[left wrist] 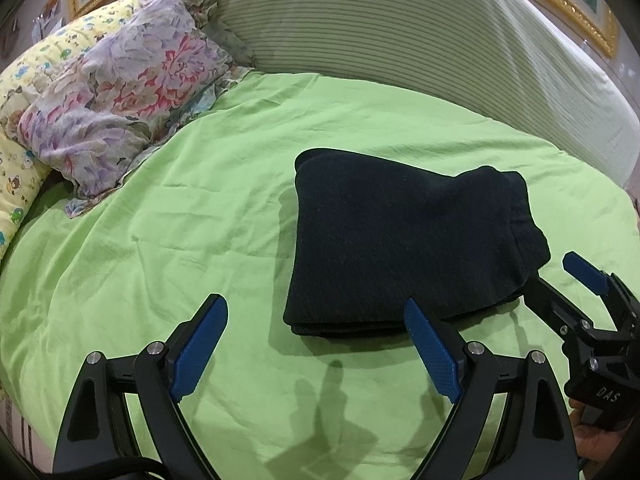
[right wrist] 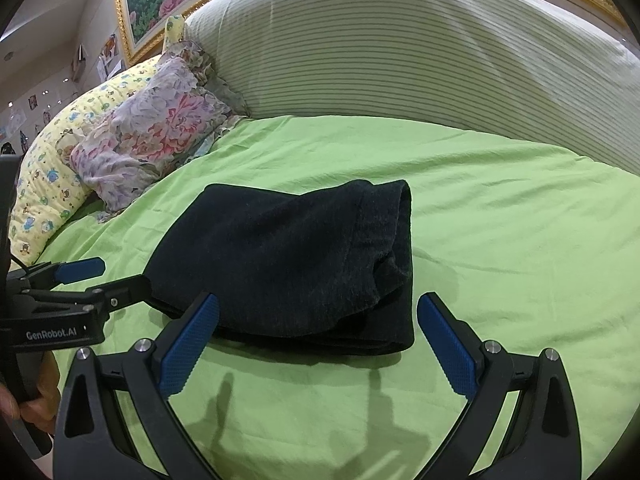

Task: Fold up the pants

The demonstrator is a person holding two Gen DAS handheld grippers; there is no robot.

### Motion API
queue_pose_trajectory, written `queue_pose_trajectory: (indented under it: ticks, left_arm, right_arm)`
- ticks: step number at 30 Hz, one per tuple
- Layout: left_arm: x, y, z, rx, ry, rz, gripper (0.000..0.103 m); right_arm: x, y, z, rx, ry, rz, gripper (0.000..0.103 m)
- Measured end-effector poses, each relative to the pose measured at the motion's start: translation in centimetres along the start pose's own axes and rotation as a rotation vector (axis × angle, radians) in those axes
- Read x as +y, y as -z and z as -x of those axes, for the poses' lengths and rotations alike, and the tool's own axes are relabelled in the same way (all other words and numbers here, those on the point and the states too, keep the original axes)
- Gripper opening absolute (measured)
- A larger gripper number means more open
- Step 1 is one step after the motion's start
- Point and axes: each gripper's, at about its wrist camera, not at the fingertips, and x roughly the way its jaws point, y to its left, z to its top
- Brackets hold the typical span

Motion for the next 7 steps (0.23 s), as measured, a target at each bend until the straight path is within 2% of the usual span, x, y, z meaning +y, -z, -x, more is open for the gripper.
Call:
queue_pose_trajectory:
  ticks: [7]
  left_arm:
    - [-0.51,-0.35,0.0,0.007,0.007,-0.008,0.092]
  right_arm:
    - [-0.25,0.09,0.07,0.003,0.002,-0.017,0.099]
